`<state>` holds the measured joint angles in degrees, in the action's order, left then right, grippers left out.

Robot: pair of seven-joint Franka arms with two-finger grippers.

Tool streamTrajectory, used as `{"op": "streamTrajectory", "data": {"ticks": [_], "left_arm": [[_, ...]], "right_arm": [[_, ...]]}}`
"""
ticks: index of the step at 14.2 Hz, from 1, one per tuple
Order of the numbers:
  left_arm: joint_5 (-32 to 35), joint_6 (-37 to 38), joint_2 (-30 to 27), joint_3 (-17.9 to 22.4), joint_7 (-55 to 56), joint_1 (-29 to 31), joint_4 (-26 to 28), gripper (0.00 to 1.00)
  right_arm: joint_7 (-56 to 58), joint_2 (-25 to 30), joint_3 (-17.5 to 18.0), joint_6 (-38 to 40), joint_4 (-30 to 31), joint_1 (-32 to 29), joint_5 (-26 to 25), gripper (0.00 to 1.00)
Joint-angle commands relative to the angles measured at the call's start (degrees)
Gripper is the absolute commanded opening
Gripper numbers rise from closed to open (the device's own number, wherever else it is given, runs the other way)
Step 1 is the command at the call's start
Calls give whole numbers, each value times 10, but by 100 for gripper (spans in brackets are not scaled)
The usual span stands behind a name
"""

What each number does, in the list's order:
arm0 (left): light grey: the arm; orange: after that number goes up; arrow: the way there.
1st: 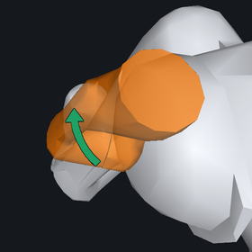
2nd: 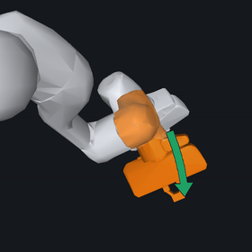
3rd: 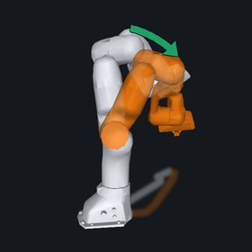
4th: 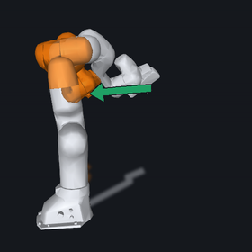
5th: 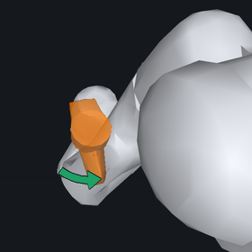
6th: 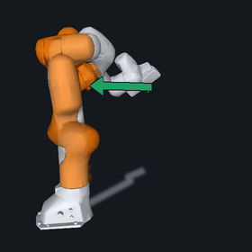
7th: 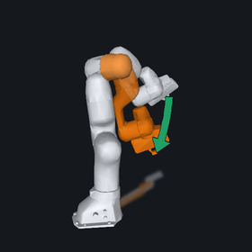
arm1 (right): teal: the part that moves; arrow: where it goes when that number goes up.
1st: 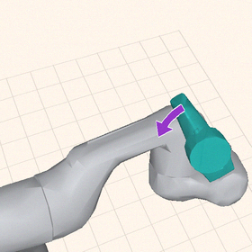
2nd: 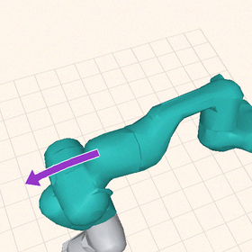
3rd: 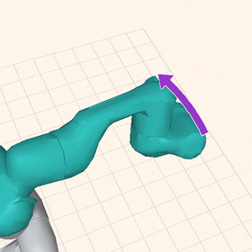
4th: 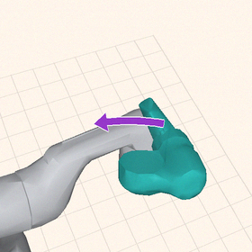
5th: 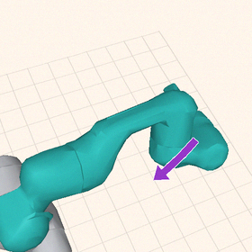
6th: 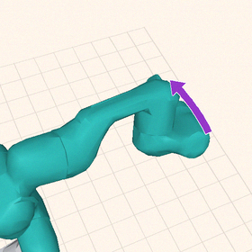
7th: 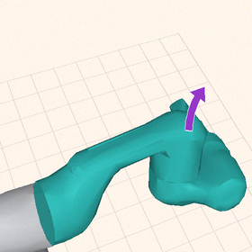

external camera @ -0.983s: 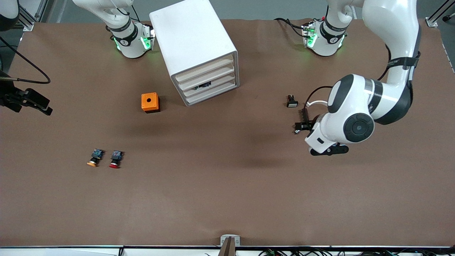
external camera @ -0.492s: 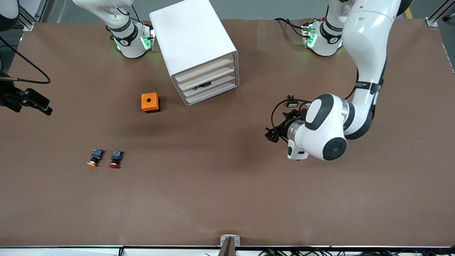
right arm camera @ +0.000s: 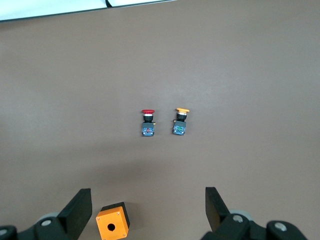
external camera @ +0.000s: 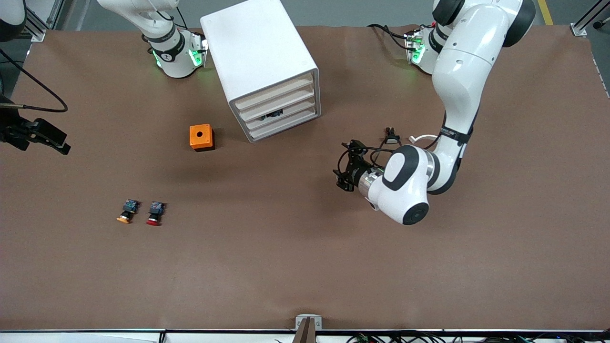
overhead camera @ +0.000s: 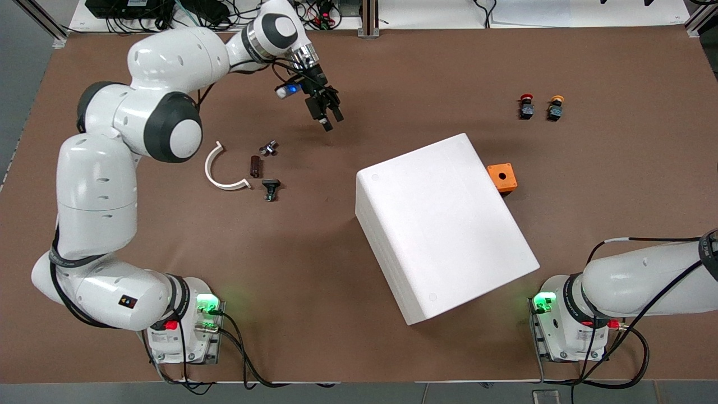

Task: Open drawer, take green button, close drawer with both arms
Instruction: 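Move the left gripper toward the white cabinet's drawer handle, then grasp the drawer handle with the left gripper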

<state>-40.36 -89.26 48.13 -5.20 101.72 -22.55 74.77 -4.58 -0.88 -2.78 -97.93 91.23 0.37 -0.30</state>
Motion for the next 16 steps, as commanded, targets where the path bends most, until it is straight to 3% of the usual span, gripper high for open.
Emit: {"op": "streamTrajectory", "data": {"ticks": [1,8,10,16], "left_arm": [[-47,29,34,2,98,-20,-22,99],[-180,67,90,3,256,-60,-18,98],[-189,67,100,3,278,-68,-18,97],[-187,68,109,3,277,-96,-11,72]], "right_arm": [[-11,12,3,-1,11,0,-12,100],[-11,12,3,-1,10,0,-12,100],[-10,12,3,0,11,0,-12,100],[-10,12,3,0,11,1,-12,100]]}}
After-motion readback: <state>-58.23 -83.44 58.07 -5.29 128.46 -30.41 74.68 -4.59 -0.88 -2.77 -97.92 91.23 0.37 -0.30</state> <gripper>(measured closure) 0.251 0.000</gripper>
